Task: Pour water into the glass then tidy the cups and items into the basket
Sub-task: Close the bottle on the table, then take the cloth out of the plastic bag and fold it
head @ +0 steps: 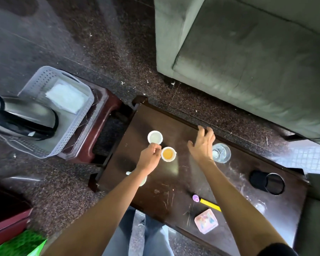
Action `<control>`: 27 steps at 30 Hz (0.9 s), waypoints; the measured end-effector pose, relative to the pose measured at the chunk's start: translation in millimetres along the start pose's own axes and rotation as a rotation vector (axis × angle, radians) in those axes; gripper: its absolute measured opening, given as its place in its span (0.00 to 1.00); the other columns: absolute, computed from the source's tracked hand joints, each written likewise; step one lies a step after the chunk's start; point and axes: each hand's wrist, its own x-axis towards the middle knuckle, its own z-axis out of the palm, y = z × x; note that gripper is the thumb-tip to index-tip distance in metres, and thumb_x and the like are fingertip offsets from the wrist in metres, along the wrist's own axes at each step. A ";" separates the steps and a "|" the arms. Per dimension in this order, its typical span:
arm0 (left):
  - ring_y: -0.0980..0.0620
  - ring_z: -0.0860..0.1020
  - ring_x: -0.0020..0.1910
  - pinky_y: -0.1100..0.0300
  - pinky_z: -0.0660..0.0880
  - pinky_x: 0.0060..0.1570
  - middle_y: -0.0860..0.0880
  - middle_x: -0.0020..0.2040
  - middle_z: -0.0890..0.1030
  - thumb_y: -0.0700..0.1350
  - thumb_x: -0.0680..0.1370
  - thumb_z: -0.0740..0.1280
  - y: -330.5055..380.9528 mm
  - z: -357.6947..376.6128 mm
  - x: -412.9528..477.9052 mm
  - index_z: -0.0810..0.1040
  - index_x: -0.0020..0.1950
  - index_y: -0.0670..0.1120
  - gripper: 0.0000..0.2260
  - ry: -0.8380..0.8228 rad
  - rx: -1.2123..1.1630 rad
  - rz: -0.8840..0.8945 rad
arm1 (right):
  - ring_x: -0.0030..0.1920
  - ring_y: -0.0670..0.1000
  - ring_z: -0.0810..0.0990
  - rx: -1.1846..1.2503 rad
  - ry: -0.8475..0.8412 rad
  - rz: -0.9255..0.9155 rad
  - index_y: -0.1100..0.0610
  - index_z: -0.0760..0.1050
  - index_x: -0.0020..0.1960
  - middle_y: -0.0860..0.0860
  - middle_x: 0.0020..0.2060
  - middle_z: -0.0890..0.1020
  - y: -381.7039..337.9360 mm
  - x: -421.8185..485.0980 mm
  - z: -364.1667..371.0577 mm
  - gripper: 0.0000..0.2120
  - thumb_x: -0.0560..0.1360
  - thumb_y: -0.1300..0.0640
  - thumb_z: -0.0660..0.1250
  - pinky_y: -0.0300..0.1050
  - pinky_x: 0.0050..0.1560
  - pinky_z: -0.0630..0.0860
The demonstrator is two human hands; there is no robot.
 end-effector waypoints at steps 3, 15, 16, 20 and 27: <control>0.47 0.82 0.49 0.50 0.77 0.55 0.45 0.52 0.82 0.45 0.80 0.59 -5.1 -34.0 5.8 0.75 0.56 0.44 0.09 0.089 -0.086 -0.003 | 0.71 0.63 0.57 0.102 -0.035 -0.155 0.61 0.63 0.71 0.63 0.71 0.58 -57.5 1.7 6.0 0.29 0.73 0.60 0.68 0.57 0.71 0.63; 0.44 0.82 0.49 0.49 0.77 0.54 0.44 0.50 0.80 0.46 0.79 0.58 -67.1 -220.3 24.9 0.74 0.57 0.43 0.11 0.367 -0.312 -0.083 | 0.68 0.58 0.63 0.151 -0.192 -0.431 0.61 0.68 0.69 0.58 0.67 0.66 -279.9 -0.9 55.6 0.22 0.76 0.62 0.64 0.48 0.68 0.64; 0.43 0.81 0.50 0.49 0.76 0.55 0.45 0.49 0.80 0.47 0.78 0.58 -73.5 -233.0 27.1 0.74 0.57 0.44 0.12 0.397 -0.323 -0.092 | 0.68 0.58 0.63 0.138 -0.206 -0.449 0.61 0.68 0.69 0.58 0.67 0.66 -295.9 -0.3 62.3 0.22 0.76 0.62 0.63 0.48 0.68 0.63; 0.43 0.75 0.59 0.65 0.66 0.52 0.40 0.59 0.77 0.41 0.82 0.55 -88.4 -269.2 35.7 0.70 0.63 0.38 0.13 0.469 -0.313 -0.105 | 0.70 0.60 0.63 0.041 -0.280 -0.563 0.59 0.68 0.70 0.59 0.69 0.65 -348.6 7.6 93.3 0.22 0.76 0.62 0.63 0.51 0.71 0.64; 0.51 0.68 0.65 0.71 0.59 0.54 0.44 0.71 0.67 0.42 0.83 0.52 -105.0 -285.6 51.6 0.62 0.72 0.42 0.17 0.386 -0.497 -0.144 | 0.77 0.62 0.48 -0.408 -0.487 -0.749 0.50 0.70 0.70 0.61 0.77 0.52 -416.8 24.0 160.0 0.20 0.79 0.56 0.61 0.56 0.77 0.49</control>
